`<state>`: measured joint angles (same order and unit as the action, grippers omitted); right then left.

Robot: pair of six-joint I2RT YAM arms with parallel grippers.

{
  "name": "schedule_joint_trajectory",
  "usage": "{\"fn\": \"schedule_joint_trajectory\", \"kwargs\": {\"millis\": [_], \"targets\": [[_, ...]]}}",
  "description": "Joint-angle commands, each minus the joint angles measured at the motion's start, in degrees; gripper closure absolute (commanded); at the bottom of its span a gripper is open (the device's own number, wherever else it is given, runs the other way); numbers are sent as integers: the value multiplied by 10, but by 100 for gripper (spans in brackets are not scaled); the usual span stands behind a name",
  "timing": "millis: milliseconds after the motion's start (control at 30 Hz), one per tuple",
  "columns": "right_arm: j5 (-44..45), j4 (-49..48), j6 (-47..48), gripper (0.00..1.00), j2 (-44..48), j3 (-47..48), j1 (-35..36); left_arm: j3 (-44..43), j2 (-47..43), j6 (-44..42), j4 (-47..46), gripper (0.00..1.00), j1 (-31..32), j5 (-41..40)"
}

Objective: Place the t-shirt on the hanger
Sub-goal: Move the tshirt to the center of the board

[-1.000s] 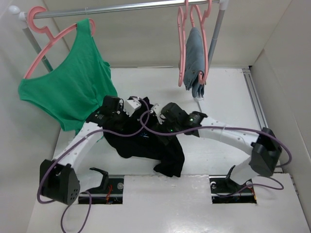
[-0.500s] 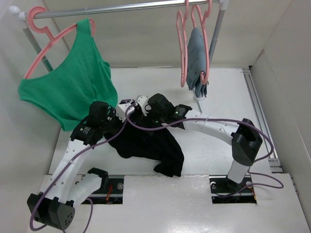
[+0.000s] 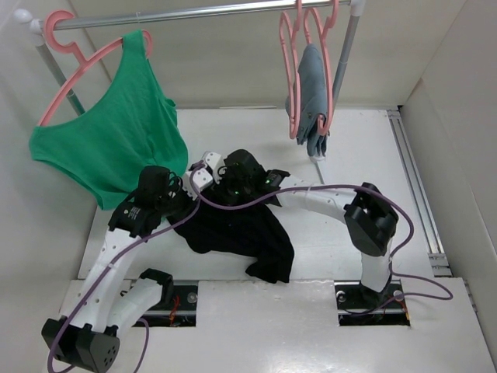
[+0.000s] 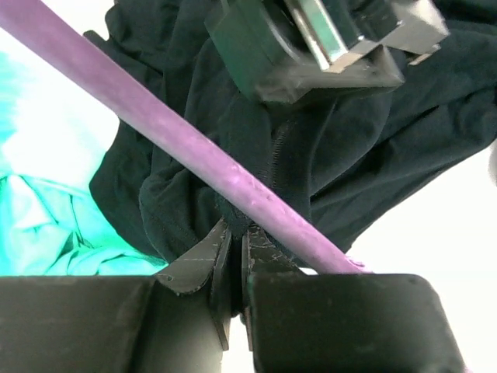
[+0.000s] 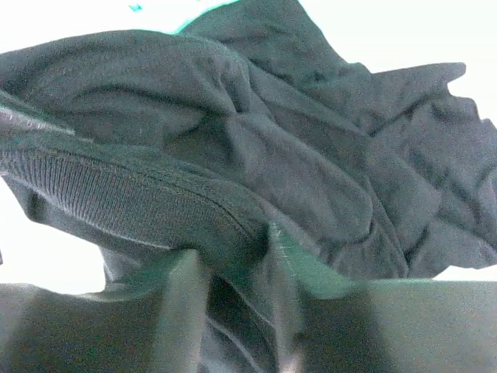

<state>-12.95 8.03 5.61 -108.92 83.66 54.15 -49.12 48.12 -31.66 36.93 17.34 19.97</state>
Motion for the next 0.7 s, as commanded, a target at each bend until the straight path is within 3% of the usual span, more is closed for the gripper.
{"fn": "schedule_joint_trajectory", "kwargs": {"millis": [0,33,67,100,133,200,267,300,400,567,667], "targets": [[21,-59,-33,69,-27,33,-13,-22,-35,-59,19,100,17,97],[21,-59,-38,78,-27,33,-13,-22,-36,-59,19,100,17,97],[21,-59,-38,99,-18,20,-13,-22,-44,-59,13,100,17,97],[21,-59,-38,100,-9,14,-13,-17,-44,-59,8,100,17,97],[21,-59,-38,100,0,8,-13,-17,-52,-53,3,89,17,87],[27,-65,-38,100,36,-9,-13,-10,-60,-37,-12,45,17,71],[34,-65,-38,100,63,-20,-7,-10,-66,-31,-32,18,17,65],[34,-65,-38,100,88,-31,-2,-10,-66,-24,-39,13,17,65],[34,-59,-50,100,112,-36,3,-10,-61,-12,-66,7,17,96],[28,-15,-65,100,119,-6,14,-21,-8,26,-99,7,17,120],[38,3,-65,100,119,11,25,-21,33,32,-113,13,17,96]]}}
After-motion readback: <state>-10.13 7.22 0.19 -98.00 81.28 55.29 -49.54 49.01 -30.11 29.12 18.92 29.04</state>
